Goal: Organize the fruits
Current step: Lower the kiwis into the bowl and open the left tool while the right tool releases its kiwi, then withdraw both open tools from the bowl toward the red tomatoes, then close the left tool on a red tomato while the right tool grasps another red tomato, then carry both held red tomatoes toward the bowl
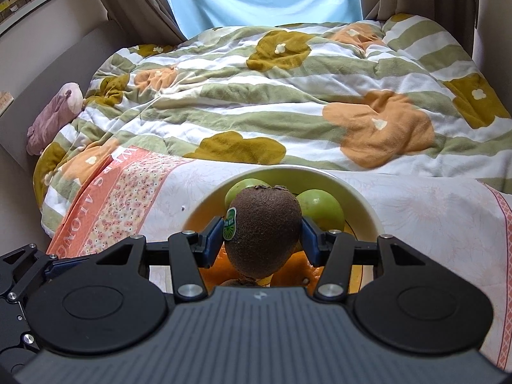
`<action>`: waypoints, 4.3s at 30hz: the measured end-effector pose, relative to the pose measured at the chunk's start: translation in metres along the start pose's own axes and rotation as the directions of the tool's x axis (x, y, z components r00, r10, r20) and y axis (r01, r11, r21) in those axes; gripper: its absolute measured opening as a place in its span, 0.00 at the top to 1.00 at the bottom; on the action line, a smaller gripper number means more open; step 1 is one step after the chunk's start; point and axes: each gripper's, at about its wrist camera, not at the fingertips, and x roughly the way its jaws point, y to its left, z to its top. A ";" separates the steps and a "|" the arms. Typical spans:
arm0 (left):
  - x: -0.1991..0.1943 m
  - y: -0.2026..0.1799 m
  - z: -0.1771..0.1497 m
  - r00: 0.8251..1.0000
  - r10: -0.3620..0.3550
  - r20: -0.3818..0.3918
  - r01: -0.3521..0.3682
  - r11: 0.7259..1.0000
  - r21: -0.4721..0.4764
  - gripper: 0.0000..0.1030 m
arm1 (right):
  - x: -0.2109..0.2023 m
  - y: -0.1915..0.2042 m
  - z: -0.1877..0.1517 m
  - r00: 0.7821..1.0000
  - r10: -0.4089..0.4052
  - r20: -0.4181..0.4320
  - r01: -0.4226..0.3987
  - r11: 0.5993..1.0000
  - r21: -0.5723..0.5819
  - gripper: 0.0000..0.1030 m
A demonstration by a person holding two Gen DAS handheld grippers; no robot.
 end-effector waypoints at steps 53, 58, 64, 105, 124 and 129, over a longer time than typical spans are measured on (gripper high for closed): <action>-0.157 0.068 -0.082 0.977 -0.025 0.211 0.023 1.000 0.013 0.01 | -0.191 0.057 -0.125 0.965 -0.221 0.144 0.194 0.965 0.177 0.00; -0.140 0.076 -0.102 0.983 -0.098 0.156 0.090 0.994 0.058 0.07 | -0.182 0.077 -0.152 0.948 -0.309 0.077 0.284 0.930 0.234 0.00; -0.104 0.079 -0.126 0.984 -0.158 0.082 0.148 0.983 0.109 0.20 | -0.164 0.094 -0.188 0.936 -0.351 0.024 0.332 0.904 0.270 0.00; -0.036 0.073 -0.149 0.978 -0.205 -0.026 0.206 0.969 0.138 0.67 | -0.095 0.108 -0.234 0.927 -0.366 -0.082 0.375 0.902 0.215 0.29; -0.053 0.073 -0.145 0.980 -0.201 -0.004 0.200 0.974 0.106 0.67 | -0.095 0.105 -0.232 0.938 -0.334 -0.094 0.347 0.917 0.199 0.52; -0.064 0.073 -0.136 0.979 -0.204 0.013 0.202 0.975 0.091 0.67 | -0.103 0.106 -0.221 0.944 -0.323 -0.069 0.330 0.923 0.196 0.53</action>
